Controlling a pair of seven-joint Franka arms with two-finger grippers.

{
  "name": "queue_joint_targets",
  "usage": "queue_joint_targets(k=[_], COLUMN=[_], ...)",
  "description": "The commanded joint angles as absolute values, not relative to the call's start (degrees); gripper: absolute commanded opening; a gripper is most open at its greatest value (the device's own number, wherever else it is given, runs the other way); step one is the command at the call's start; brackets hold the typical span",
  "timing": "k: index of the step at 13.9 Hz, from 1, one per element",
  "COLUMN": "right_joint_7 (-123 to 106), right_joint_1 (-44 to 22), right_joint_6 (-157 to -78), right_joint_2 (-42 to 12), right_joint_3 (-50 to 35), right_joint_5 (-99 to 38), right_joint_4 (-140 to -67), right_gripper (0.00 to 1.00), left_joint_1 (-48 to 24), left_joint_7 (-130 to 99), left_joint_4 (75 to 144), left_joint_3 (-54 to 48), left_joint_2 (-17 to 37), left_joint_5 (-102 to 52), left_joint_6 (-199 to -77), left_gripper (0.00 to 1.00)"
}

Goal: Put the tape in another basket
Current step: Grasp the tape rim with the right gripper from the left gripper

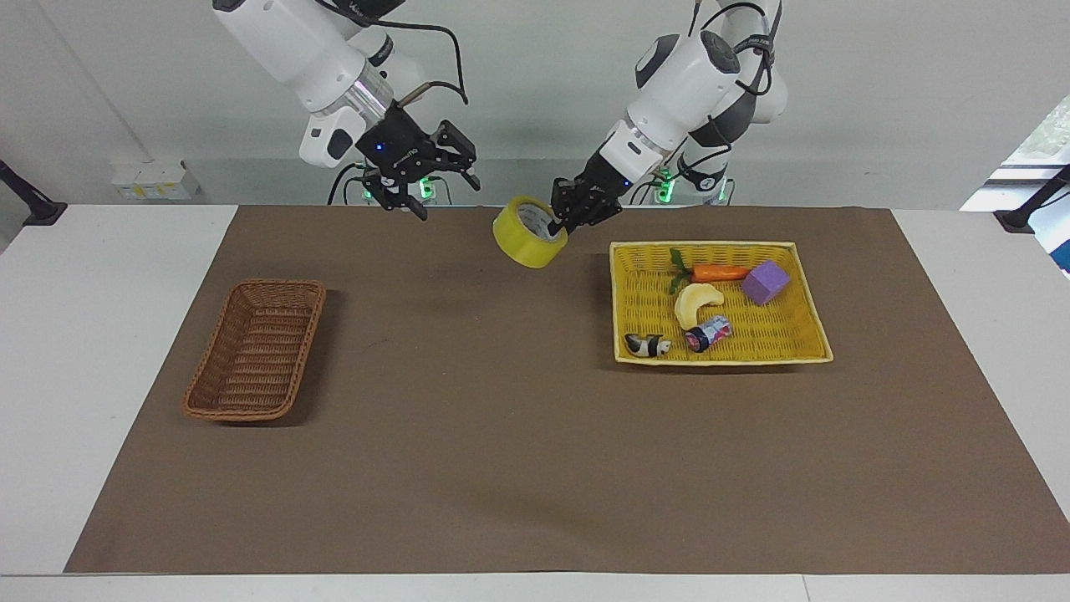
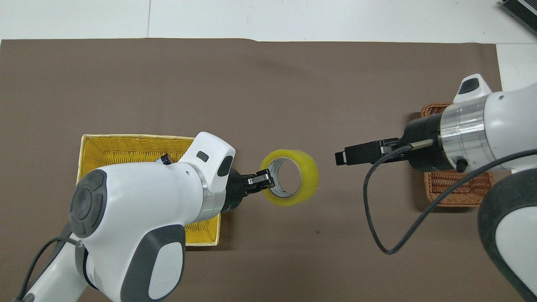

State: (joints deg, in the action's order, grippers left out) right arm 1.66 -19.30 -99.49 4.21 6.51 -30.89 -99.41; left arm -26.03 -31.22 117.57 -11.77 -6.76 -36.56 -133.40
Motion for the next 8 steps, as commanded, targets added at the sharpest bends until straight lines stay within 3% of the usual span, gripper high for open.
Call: queue_joint_targets(k=[1, 8], right_joint_7=[-0.35, -3.25], right_joint_1=[-19.34, -19.51], right_joint_6=[-100.90, -102.92], right_joint_2=[5.97, 6.24], right_joint_3=[6.68, 6.59], right_joint_5=[-33.40, -33.84], right_joint_4=[-102.83, -104.41], right_gripper=[1.00, 1.00], left_joint_1=[-26.98, -26.98], left_joint_7=[-33.13, -39.01], left_joint_4=[116.72, 114.71], left_joint_3=[-13.78, -18.28], left_joint_2=[-6.77, -6.94], left_joint_5=[-39.20, -39.20], left_joint_6=[-139.63, -146.25], left_gripper=[0.00, 0.00])
